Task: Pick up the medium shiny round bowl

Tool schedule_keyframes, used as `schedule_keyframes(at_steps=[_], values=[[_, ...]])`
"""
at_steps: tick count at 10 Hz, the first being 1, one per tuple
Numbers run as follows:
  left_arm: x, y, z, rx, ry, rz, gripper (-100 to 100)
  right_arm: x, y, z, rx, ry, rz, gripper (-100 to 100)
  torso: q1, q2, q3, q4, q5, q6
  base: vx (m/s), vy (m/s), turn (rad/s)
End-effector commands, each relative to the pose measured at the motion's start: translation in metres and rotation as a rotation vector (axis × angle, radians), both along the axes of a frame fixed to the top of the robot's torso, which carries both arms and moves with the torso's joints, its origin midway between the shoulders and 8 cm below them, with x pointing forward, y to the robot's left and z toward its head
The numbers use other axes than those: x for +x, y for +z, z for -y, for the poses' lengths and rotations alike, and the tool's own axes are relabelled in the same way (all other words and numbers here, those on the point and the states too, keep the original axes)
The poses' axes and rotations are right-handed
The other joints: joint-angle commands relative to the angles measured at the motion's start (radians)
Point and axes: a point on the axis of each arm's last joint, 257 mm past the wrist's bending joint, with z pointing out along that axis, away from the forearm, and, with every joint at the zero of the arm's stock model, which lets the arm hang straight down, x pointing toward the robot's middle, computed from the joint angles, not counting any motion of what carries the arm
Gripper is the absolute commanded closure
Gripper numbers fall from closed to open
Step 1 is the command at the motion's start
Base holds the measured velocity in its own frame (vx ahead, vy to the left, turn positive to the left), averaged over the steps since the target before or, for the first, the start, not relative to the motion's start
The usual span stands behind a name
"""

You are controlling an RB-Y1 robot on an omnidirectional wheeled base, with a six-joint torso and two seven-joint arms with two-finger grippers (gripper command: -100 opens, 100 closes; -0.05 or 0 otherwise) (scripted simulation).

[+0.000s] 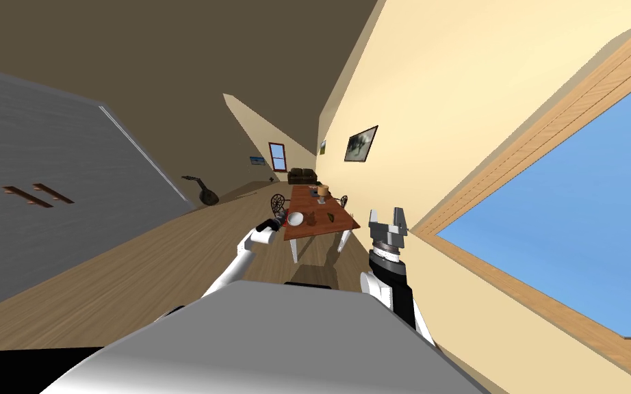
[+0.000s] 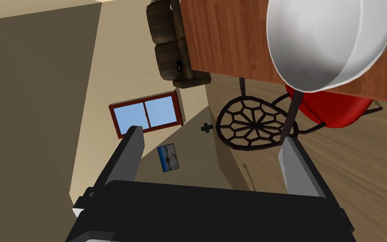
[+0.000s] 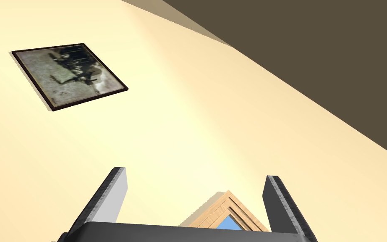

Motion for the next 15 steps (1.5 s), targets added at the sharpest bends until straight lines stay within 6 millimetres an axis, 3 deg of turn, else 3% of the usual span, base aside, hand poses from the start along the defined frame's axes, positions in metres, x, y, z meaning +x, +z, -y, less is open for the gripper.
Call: schedule_keyframes(at_steps=[1, 3, 8, 15], values=[[0.004, -0.017, -0.002, 0.009, -0.001, -0.065, -100, 0.000, 0.000, 0.000, 0.000, 0.000, 0.000, 0, 0.000, 0.000, 0.000, 0.000, 0.000, 0.000, 0.026, -0.024, -0.030], [0.000, -0.026, -0.003, 0.012, 0.001, -0.102, -100, 0.000, 0.000, 0.000, 0.000, 0.000, 0.000, 0, 0.000, -0.001, 0.000, 0.000, 0.000, 0.000, 0.021, -0.018, -0.004], [0.002, -0.071, -0.016, 0.036, 0.009, -0.292, -100, 0.000, 0.000, 0.000, 0.000, 0.000, 0.000, 0, 0.000, -0.001, -0.001, 0.000, 0.000, 0.000, 0.034, -0.024, -0.029], [-0.014, -0.116, -0.034, 0.057, 0.032, -0.521, -100, 0.000, 0.000, 0.000, 0.000, 0.000, 0.000, 0, 0.000, -0.002, -0.001, 0.000, 0.000, 0.000, 0.044, -0.020, -0.031]])
